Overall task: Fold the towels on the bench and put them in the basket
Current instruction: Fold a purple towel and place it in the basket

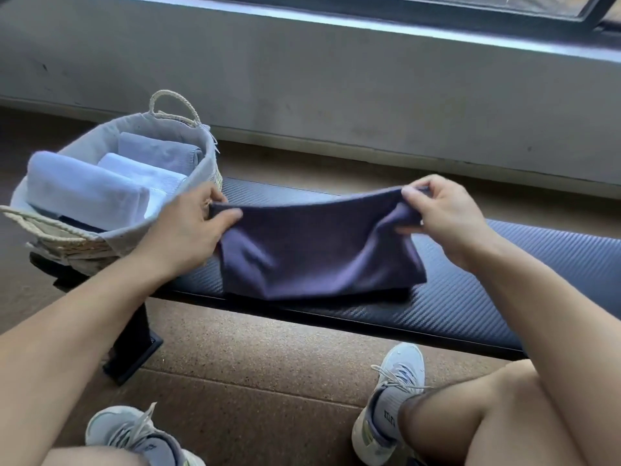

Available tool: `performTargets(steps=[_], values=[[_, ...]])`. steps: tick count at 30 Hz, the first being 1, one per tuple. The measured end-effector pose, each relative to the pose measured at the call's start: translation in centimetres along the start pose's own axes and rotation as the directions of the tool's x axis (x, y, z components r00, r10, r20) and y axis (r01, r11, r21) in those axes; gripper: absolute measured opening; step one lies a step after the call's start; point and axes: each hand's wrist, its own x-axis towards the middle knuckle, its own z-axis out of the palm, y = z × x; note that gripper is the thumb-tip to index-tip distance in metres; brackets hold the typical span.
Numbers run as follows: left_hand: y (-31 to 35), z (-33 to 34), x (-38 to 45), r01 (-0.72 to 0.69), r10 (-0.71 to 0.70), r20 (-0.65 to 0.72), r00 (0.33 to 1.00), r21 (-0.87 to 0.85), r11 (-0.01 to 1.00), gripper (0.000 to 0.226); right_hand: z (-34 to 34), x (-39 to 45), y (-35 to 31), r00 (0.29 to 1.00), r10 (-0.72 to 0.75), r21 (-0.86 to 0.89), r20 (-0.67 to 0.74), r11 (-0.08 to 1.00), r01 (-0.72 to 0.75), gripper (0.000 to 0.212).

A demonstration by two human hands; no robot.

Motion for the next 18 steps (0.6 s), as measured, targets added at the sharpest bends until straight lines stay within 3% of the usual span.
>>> performTargets(steps=[2, 4, 6, 7, 8, 10, 13, 15, 16, 18], values=[[2.3, -0.9, 1.1, -0.024, 0.0, -0.122, 0.993, -0.201, 0.979, 0.018, 0.3, 0.0, -1.6, 0.933, -0.292, -0.058, -0.213, 0.956, 0.286, 0.013], [5.0, -2.1, 1.8, -0.216, 0.096, -0.33, 0.939, -0.35, 0.912, 0.019, 0.4, -0.8, -3.8, 0.724, -0.578, -0.129, -0.376, 0.807, 0.576, 0.009], [7.1, -3.0, 1.7, -0.414, 0.237, -0.512, 0.826, -0.264, 0.871, 0.019, 0.5, -1.5, -5.0, 0.547, -0.713, -0.067, -0.438, 0.633, 0.771, 0.007], [7.7, -3.1, 1.5, -0.463, 0.277, -0.565, 0.778, -0.217, 0.859, 0.019, 0.6, -1.8, -5.1, 0.516, -0.743, -0.039, -0.427, 0.585, 0.81, 0.008], [8.2, -3.0, 1.0, -0.482, 0.294, -0.59, 0.752, -0.187, 0.856, 0.02, 0.6, -1.8, -4.7, 0.517, -0.759, -0.036, -0.397, 0.575, 0.817, 0.009], [7.8, -2.3, 0.2, -0.474, 0.311, -0.571, 0.759, -0.159, 0.866, 0.02, 0.4, -2.0, -4.0, 0.589, -0.734, -0.091, -0.338, 0.648, 0.756, 0.004], [4.0, -1.1, -0.6, -0.353, 0.282, -0.391, 0.876, -0.121, 0.928, 0.02, -0.5, -1.6, -2.5, 0.802, -0.571, -0.261, -0.174, 0.812, 0.522, 0.011], [1.7, -0.8, -1.3, -0.288, 0.264, -0.211, 0.941, -0.094, 0.953, 0.017, -1.0, -1.3, -1.5, 0.934, -0.35, -0.481, 0.066, 0.809, 0.337, 0.016], [1.1, -0.8, -1.8, -0.269, 0.256, -0.127, 0.958, -0.096, 0.958, 0.017, -1.1, -1.4, -0.9, 0.964, -0.209, -0.571, 0.166, 0.777, 0.267, 0.017], [0.8, -1.3, -2.9, -0.257, 0.256, -0.02, 0.966, -0.099, 0.961, 0.017, -1.5, -2.1, -0.1, 0.958, 0.019, -0.653, 0.288, 0.736, 0.182, 0.018]])
